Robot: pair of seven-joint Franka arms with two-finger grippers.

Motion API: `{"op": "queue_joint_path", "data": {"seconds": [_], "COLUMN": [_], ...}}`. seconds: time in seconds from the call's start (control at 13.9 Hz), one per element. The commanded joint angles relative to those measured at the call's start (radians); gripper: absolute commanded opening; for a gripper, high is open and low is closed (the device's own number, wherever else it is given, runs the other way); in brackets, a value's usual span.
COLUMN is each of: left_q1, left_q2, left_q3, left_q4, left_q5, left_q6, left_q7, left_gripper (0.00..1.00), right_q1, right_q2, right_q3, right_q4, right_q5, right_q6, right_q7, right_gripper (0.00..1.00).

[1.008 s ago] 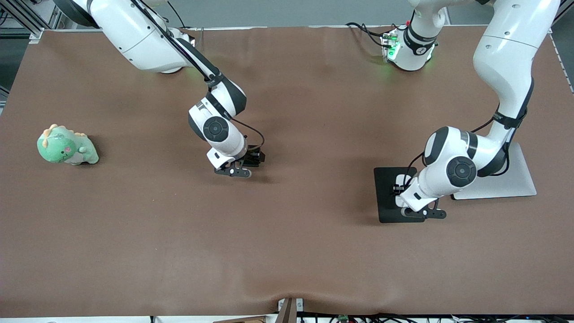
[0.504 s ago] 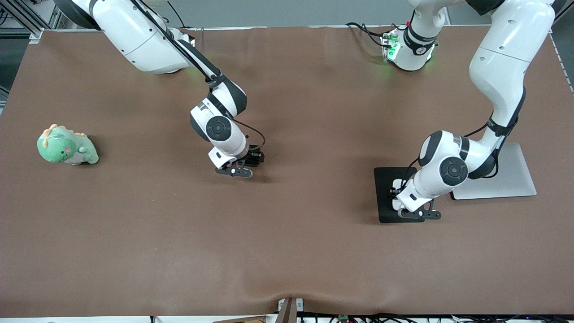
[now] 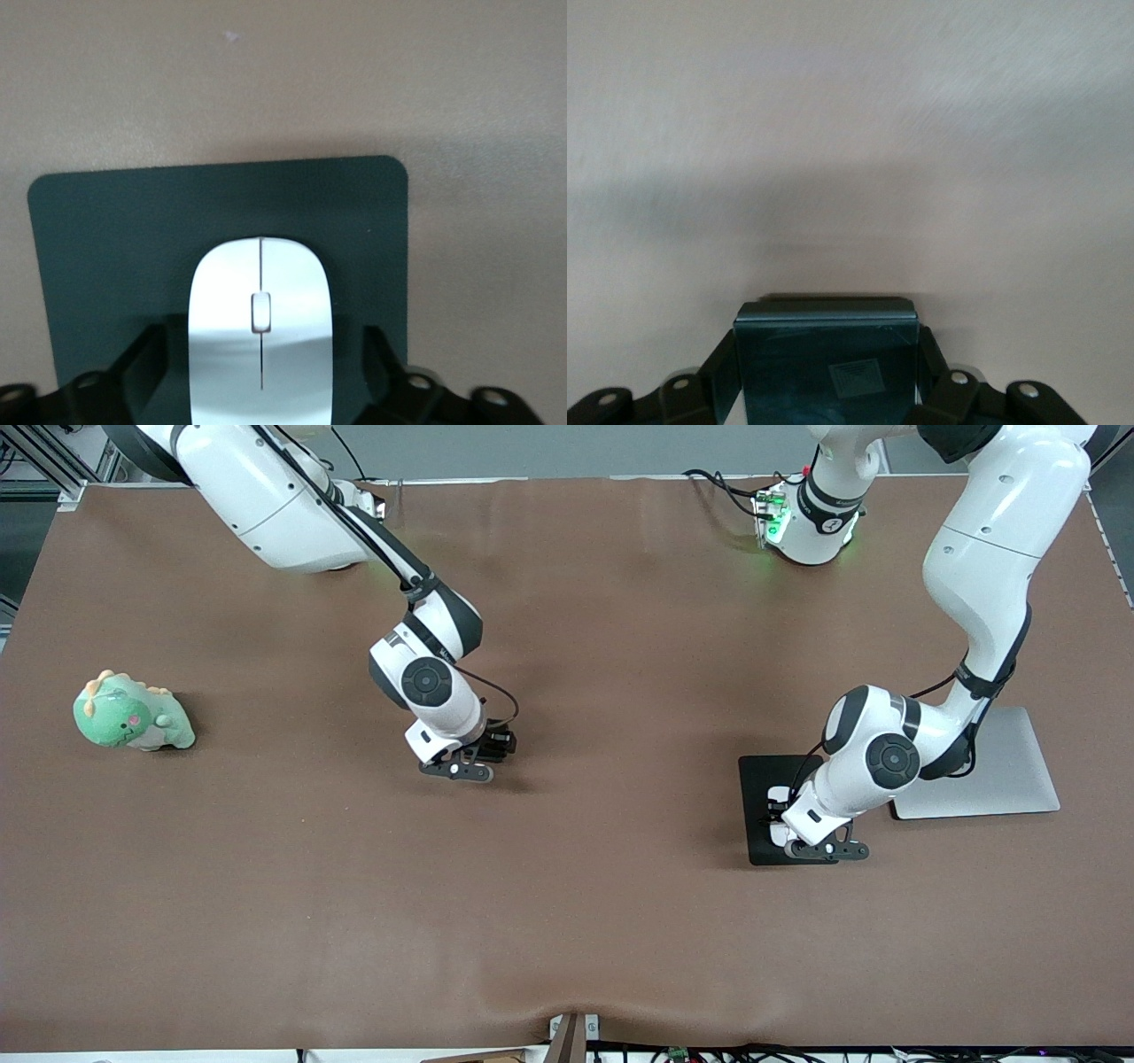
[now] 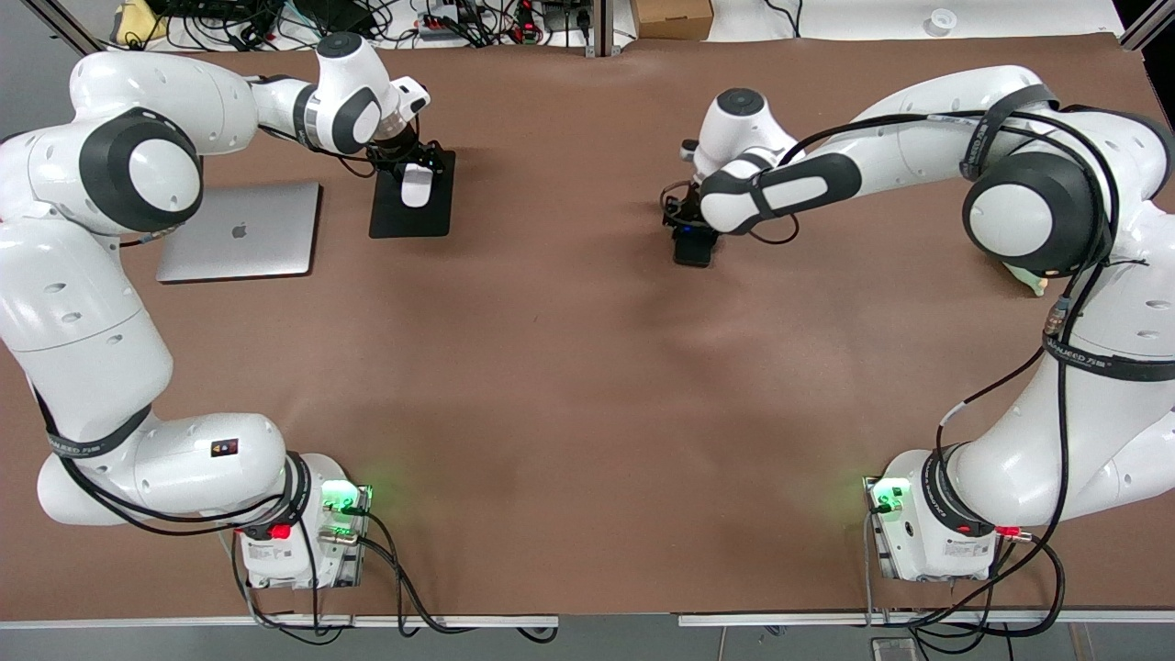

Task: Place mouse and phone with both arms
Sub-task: 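Lower the mouse onto the pad while the right gripper carries the phone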

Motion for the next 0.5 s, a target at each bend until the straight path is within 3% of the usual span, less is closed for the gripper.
{"op": "queue_joint_path", "data": {"seconds": [0.0,0.22,0.43], "left_q1": [0.003,0.0,0.008], "left_q2": [-0.013,-0.071,-0.167], "left_q3": [0.0,-0.007,-0.03], "left_q4": [-0.023,-0.018,0.012], "left_q5": [0.028,0.028,0.023], "left_q6": [0.02,-0.015,-0.184], "left_q7": [-0.034,-0.045,-0.045], "left_gripper": [1.0,1.0,1.0], "right_q1": [-0.082,-0.145,-0.223], "right_q2": [-0.01,-0.03,-0.065], "right_q3": [0.024,0.027,0.028], "right_q4": [0.023,0.023,0.023], "right_q5": [-0.036,-0.035,-0.035], "right_q6": [-0.029,-0.091,-0.205], "right_q7": [0.006,-0.043,-0.136], "right_gripper": [0.0,0.0,0.0]}}
